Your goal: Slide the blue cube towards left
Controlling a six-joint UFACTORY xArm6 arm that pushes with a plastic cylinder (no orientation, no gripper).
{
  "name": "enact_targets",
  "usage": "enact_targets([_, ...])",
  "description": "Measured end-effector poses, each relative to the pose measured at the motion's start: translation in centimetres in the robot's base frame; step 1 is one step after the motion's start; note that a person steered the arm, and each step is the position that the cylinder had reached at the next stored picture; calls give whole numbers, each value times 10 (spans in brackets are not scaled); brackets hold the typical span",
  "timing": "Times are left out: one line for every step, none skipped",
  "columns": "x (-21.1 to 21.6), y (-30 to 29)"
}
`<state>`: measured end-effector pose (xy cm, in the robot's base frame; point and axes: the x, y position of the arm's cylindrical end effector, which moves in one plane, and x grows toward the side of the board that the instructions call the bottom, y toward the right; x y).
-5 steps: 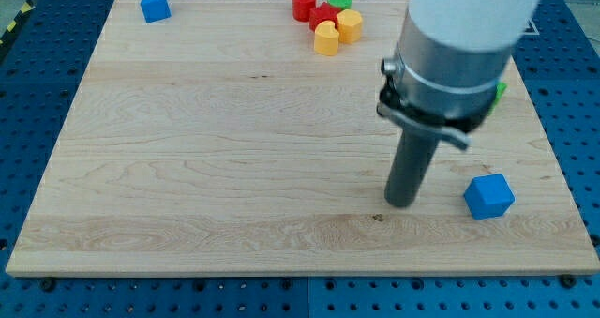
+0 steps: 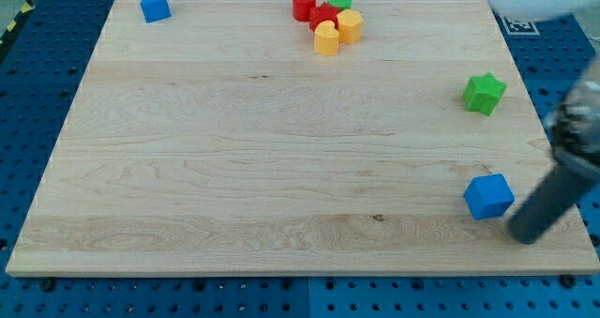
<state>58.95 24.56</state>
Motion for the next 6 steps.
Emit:
enact_targets([0, 20])
enact_targets([-21, 16])
enact_targets([-34, -7])
enact_targets([-34, -41])
enact_targets([-36, -77])
enact_targets([-36, -115])
